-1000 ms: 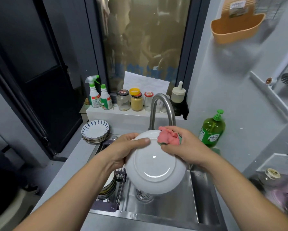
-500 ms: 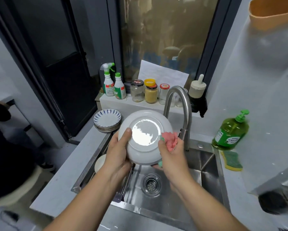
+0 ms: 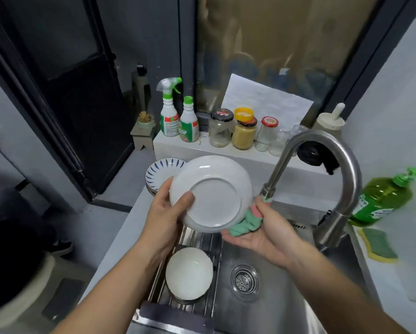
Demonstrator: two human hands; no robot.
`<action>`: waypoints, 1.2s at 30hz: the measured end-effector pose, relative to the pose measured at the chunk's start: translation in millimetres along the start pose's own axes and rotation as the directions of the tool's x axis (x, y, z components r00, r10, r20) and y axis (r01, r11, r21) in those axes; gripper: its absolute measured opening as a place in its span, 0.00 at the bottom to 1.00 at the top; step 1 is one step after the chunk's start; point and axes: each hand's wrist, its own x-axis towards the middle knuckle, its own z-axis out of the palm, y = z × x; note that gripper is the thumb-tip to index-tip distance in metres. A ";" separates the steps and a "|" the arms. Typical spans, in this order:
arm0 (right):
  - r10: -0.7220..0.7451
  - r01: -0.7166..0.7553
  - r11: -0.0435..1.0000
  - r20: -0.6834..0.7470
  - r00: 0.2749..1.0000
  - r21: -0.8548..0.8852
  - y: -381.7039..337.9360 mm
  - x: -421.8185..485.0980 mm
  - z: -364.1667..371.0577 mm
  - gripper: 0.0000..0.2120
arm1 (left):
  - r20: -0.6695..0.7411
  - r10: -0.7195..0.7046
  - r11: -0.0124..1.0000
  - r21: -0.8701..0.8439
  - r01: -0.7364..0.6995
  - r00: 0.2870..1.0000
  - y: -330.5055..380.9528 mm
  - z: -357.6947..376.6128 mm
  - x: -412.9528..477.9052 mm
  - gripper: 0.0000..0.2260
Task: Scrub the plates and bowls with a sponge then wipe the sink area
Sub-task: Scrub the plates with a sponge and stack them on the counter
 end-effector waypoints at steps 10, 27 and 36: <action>-0.139 0.164 0.979 -0.194 0.971 0.123 -14.9 131.1 52.2 0.07 | 0.151 -0.330 0.941 -0.019 0.337 0.932 -9.4 -79.8 122.0 0.24; -0.237 0.153 0.917 -0.196 0.951 -0.369 -6.5 271.6 114.1 0.21 | -0.198 -0.161 0.862 0.450 0.235 0.967 -61.8 -174.3 254.5 0.21; -0.390 0.144 0.701 -0.206 0.898 -0.699 -0.4 292.0 124.1 0.11 | -0.292 -0.142 0.791 0.540 0.286 0.946 -73.3 -171.8 263.9 0.22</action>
